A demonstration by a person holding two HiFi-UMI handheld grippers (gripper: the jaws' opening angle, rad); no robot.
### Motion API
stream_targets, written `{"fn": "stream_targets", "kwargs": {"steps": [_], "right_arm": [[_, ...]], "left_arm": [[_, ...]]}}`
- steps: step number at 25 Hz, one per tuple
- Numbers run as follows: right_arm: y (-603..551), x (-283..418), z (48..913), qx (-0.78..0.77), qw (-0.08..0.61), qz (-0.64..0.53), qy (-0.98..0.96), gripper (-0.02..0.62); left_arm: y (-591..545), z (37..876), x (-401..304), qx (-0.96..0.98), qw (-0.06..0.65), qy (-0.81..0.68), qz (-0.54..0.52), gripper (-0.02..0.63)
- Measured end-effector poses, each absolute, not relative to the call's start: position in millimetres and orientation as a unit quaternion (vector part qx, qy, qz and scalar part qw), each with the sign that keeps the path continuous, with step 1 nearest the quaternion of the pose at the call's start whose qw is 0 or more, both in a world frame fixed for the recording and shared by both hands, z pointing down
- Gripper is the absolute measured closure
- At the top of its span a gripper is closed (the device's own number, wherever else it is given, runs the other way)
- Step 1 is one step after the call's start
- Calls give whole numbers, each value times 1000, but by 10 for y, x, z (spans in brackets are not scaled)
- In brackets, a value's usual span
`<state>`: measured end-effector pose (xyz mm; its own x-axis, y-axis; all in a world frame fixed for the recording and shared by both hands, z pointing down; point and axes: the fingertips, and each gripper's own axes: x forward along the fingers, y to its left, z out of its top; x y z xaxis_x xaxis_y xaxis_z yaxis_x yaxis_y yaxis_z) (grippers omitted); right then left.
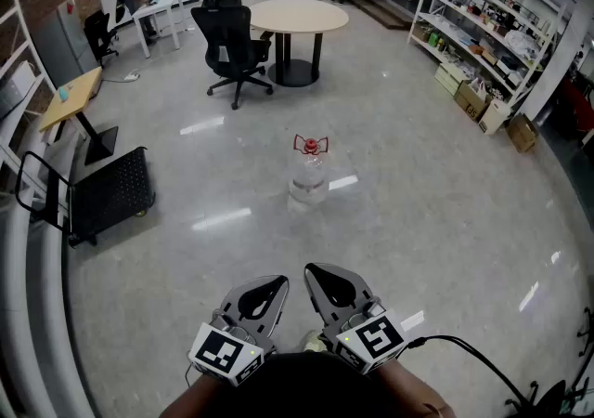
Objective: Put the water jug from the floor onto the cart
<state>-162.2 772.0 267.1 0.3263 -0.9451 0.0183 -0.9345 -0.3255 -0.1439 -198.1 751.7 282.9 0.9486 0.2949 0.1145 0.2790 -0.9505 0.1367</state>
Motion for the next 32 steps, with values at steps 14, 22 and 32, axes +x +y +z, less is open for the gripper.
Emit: {"fn": "stream_targets", "kwargs": {"steps": [14, 22, 32], "right_arm": [[7773, -1453, 2735, -814, 54, -55, 575, 592], [7969, -1107, 2743, -806, 78, -45, 585, 591], [7886, -376, 2772, -800, 74, -41, 593, 591]], "left_arm": [[7574, 2895, -1793, 984, 63, 148, 74, 601], [7749, 2970, -1425, 984, 63, 146, 80, 601], [7657, 3070, -730, 984, 70, 133, 94, 601]]}}
